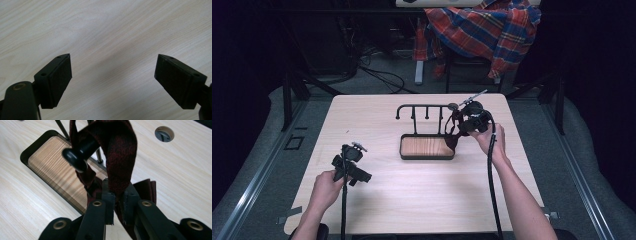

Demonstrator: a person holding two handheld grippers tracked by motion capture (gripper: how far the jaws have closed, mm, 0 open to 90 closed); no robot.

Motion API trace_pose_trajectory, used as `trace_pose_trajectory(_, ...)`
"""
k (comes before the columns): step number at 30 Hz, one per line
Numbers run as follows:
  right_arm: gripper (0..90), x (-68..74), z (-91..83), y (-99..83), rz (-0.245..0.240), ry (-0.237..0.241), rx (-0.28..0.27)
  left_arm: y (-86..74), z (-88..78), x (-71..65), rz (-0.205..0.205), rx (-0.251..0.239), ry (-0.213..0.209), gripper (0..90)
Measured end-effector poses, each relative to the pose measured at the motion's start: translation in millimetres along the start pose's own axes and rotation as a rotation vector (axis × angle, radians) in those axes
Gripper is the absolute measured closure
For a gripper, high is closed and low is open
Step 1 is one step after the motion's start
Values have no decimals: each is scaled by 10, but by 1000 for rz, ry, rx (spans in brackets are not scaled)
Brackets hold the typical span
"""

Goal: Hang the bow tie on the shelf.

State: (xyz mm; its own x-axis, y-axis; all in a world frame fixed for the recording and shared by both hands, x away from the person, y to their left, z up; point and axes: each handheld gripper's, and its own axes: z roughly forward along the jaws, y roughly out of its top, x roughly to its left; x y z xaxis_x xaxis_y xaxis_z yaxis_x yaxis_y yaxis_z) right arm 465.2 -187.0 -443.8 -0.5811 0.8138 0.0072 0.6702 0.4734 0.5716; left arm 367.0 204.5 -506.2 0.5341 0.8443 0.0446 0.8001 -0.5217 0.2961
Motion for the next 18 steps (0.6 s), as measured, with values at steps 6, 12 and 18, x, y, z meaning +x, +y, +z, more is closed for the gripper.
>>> trace_pose_trajectory(6,809,0,25,-37,7,11,2,-3,1,-1,1,2,4,144)
trace_pose_trajectory(12,754,-23,41,-74,12,22,14,-1,5,-5,3,7,5,145)
trace_pose_trajectory(18,688,-44,7,-87,16,22,14,2,12,-17,6,11,4,145)
